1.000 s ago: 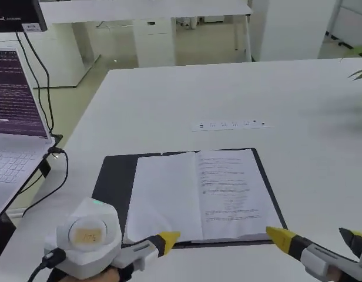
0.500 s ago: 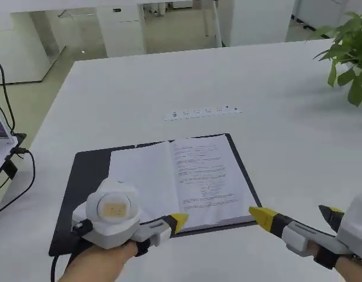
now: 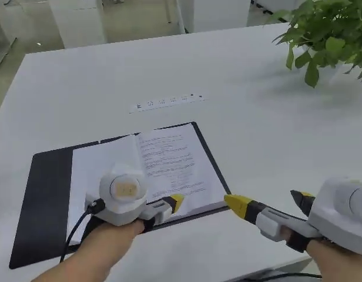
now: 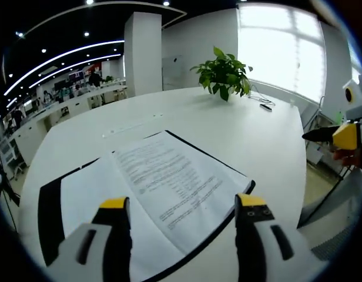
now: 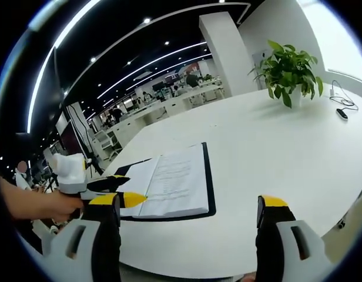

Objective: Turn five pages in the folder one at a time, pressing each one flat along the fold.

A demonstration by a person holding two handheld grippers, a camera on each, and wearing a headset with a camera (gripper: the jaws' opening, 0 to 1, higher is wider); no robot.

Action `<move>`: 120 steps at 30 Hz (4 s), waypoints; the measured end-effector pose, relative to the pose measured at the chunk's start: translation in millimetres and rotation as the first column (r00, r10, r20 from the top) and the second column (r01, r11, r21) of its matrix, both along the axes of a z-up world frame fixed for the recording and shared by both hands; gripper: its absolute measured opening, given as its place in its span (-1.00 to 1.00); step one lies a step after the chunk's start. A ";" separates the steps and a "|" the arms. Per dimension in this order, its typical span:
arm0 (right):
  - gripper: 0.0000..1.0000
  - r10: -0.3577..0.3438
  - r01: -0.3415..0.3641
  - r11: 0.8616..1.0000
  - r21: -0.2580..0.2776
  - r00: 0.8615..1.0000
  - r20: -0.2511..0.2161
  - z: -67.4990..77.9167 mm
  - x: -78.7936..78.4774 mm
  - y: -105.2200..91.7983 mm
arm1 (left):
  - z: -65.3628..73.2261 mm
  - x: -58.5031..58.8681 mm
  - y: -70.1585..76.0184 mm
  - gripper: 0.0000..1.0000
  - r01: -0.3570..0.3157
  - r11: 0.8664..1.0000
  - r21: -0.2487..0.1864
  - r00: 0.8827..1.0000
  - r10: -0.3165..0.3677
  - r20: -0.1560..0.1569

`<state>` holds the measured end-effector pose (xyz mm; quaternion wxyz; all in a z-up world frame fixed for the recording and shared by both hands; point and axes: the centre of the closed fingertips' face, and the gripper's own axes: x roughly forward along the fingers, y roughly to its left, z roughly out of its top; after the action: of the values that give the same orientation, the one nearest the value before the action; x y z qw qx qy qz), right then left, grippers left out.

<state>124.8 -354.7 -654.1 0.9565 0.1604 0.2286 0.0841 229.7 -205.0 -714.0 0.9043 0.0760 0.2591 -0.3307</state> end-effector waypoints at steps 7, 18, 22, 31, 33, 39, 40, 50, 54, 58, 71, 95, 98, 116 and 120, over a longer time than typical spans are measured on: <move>0.92 0.010 -0.010 1.000 0.001 1.000 -0.001 0.5 -4.7 3.6 | -19.8 7.1 -37.5 0.22 0.024 0.999 -0.022 0.999 -0.025 -0.029; 0.89 0.006 -0.006 1.000 0.009 1.000 -0.007 -1.6 -12.0 -1.0 | -63.2 7.9 -62.4 0.12 -0.004 1.000 0.006 0.995 0.005 -0.100; 0.88 0.001 -0.001 1.000 0.012 1.000 -0.015 -4.4 -12.8 -3.3 | -67.9 8.3 -60.3 0.05 -0.012 0.999 0.050 0.999 0.014 -0.050; 0.87 -0.002 0.002 1.000 0.017 1.000 -0.023 -9.1 -10.6 -5.4 | -68.9 9.1 -59.6 -0.03 -0.013 1.000 0.028 1.000 0.013 0.006; 0.86 0.004 -0.003 1.000 0.017 1.000 -0.025 -9.8 -10.0 -4.6 | -68.7 9.0 -60.3 -0.07 -0.011 1.000 0.021 1.000 0.011 0.011; 0.86 0.017 -0.017 1.000 0.015 0.999 -0.035 -13.3 -8.6 -3.5 | -68.3 9.4 -60.5 -0.34 -0.012 1.000 0.009 0.999 0.012 0.037; 0.86 0.018 -0.018 1.000 0.015 0.999 -0.035 -13.7 -7.9 -3.7 | -68.1 9.2 -60.8 -0.35 -0.010 1.000 0.011 0.999 0.010 0.039; 0.83 0.054 -0.053 0.998 0.024 0.997 -0.047 -18.0 4.3 -2.3 | -67.7 22.3 -45.4 -0.95 -0.074 0.997 0.032 0.996 0.072 0.053; 0.80 0.086 -0.085 0.996 0.030 0.995 -0.056 -21.6 12.9 1.4 | -67.6 21.0 -46.1 -0.96 -0.062 0.997 0.037 0.997 0.060 0.049; 0.71 0.126 -0.125 0.992 0.035 0.991 -0.047 -21.4 24.3 4.5 | -67.6 22.3 -44.5 -1.00 -0.095 0.995 0.023 0.995 0.095 0.031; -0.02 0.301 -0.295 0.946 0.133 0.953 -0.028 -51.4 106.1 37.8 | -67.1 23.0 -44.6 -1.00 -0.109 0.994 -0.012 0.994 0.110 0.022; -0.15 0.340 -0.317 0.932 0.175 0.932 -0.125 -104.4 161.6 44.0 | -68.7 25.8 -45.0 -1.00 -0.124 0.992 -0.034 0.992 0.125 0.019; -0.18 0.342 -0.317 0.931 0.180 0.930 -0.134 -108.0 161.6 44.6 | -68.7 25.7 -45.0 -1.00 -0.124 0.992 -0.031 0.992 0.125 0.021; -1.00 0.319 -0.261 0.926 0.273 0.928 -0.195 -109.2 145.5 34.9 | -68.2 25.1 -44.5 -1.00 -0.131 0.991 -0.028 0.991 0.132 0.012; -1.00 0.294 -0.227 0.930 0.287 0.931 -0.216 -104.1 144.4 35.0 | -66.7 23.5 -45.9 -0.98 -0.135 0.989 -0.055 0.991 0.134 -0.030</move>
<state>269.2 -319.7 -758.2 0.8702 0.2607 0.3561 0.2190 253.2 -251.0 -780.7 0.9228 0.0283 0.2660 -0.2772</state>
